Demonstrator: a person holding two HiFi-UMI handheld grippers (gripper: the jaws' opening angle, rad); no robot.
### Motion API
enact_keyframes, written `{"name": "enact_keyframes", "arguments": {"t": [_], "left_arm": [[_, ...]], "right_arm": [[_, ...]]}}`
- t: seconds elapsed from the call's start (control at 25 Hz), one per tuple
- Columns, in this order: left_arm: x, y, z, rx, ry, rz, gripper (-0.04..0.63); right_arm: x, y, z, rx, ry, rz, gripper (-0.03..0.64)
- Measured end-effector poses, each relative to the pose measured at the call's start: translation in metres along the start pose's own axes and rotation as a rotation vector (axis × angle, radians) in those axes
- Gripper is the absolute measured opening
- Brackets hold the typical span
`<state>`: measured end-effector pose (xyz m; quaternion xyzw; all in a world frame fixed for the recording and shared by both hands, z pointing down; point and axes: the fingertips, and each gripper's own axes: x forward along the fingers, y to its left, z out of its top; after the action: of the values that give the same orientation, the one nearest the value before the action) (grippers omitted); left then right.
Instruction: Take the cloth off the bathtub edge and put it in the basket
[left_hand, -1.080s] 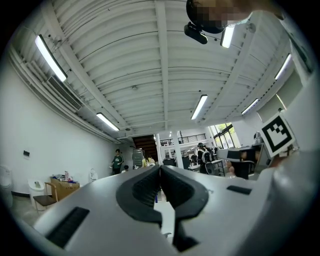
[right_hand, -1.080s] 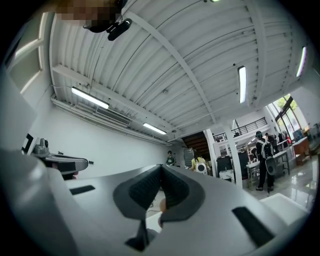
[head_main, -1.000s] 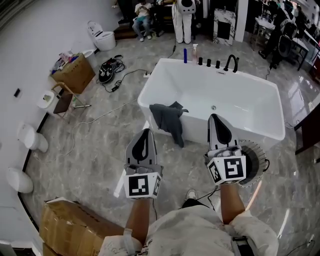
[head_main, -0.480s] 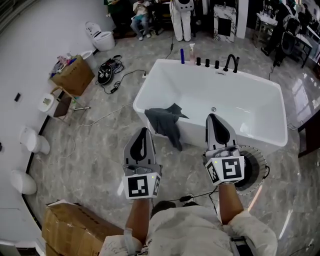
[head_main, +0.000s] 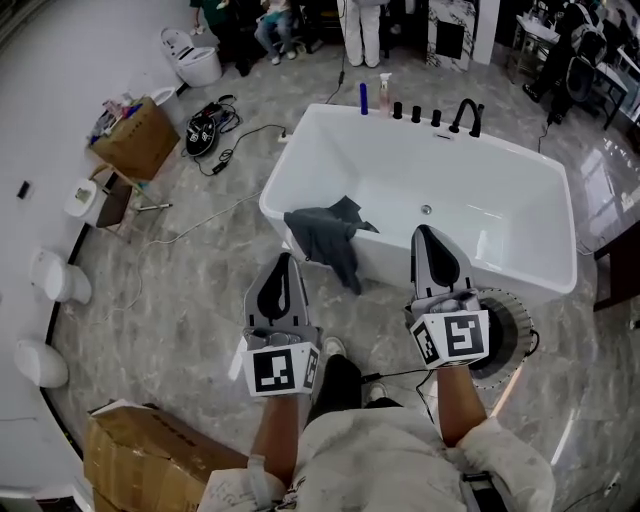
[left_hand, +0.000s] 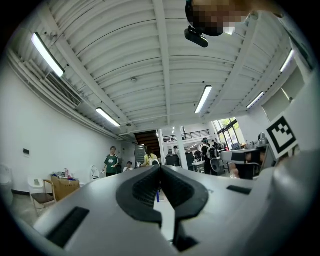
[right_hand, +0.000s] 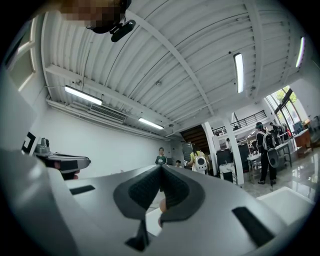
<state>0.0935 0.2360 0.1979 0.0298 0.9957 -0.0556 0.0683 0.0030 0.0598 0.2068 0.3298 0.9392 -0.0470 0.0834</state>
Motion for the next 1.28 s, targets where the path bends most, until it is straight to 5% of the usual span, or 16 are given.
{"name": "enact_keyframes", "arguments": {"t": [0.84,1.28], "left_arm": [[0.13,0.185,-0.045,-0.07,-0.027,-0.015,0.003],[0.167,0.197,-0.081,-0.096,0.01,-0.087,0.003]], "right_arm": [[0.197,0.075,-0.016,-0.116,0.009,-0.029,-0.012],[0.225,0.076,-0.045,-0.123,0.061,-0.072,-0.012]]}}
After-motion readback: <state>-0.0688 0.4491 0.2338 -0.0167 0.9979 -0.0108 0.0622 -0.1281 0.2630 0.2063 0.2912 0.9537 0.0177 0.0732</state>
